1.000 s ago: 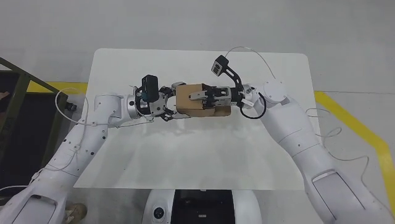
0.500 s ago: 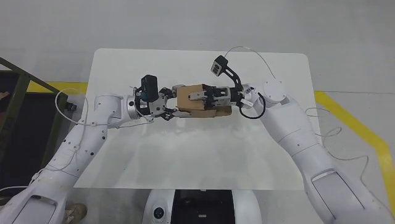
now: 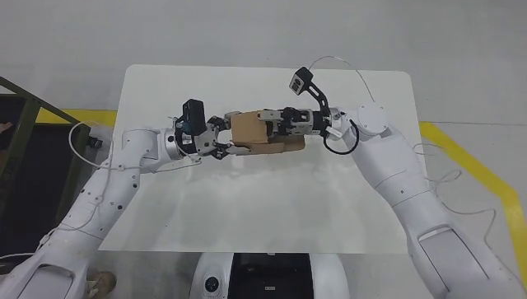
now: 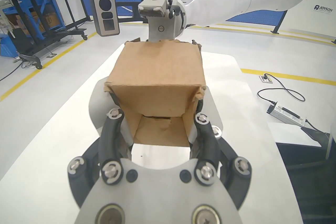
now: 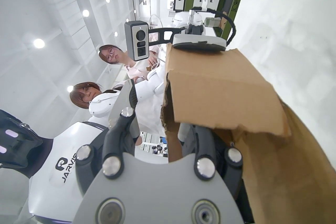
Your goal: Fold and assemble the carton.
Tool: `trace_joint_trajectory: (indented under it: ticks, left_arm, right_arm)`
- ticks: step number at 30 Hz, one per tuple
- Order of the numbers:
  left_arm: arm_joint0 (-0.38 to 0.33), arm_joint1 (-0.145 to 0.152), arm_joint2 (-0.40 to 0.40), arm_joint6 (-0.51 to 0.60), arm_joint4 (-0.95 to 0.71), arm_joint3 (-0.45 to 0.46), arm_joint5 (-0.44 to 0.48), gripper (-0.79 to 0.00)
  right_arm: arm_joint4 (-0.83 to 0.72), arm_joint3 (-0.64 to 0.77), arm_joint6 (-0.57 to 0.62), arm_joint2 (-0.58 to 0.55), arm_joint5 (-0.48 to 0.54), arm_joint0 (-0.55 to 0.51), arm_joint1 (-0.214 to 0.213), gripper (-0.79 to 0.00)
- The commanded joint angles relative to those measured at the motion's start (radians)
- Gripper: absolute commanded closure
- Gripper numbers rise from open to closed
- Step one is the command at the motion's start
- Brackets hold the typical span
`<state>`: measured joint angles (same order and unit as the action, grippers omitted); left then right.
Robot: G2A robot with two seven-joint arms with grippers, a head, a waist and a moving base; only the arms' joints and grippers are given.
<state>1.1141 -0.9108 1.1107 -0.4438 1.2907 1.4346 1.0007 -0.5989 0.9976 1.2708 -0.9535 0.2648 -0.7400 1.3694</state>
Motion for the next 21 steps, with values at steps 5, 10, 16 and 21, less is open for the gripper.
trace_joint_trajectory:
  ticks: [5,10,16,21]
  left_arm:
    - [0.038,0.012,0.057,-0.004,0.01,-0.003,-0.014,-0.477]
    - [0.069,0.022,0.111,-0.006,0.013,-0.007,-0.034,-0.486]
    - [0.093,0.029,0.165,-0.008,0.005,0.002,-0.055,-0.563]
    - [0.105,0.03,0.184,-0.003,0.001,0.009,-0.065,-0.545]
  right_arm:
    - [0.038,0.018,-0.032,-0.049,0.003,-0.006,-0.018,-0.345]
    - [0.075,0.056,-0.069,-0.076,0.005,-0.026,-0.03,-0.342]
    - [0.136,0.114,-0.104,-0.087,-0.006,-0.053,-0.041,-0.111]
    - [0.149,0.177,-0.087,-0.09,-0.062,-0.085,-0.05,0.0]
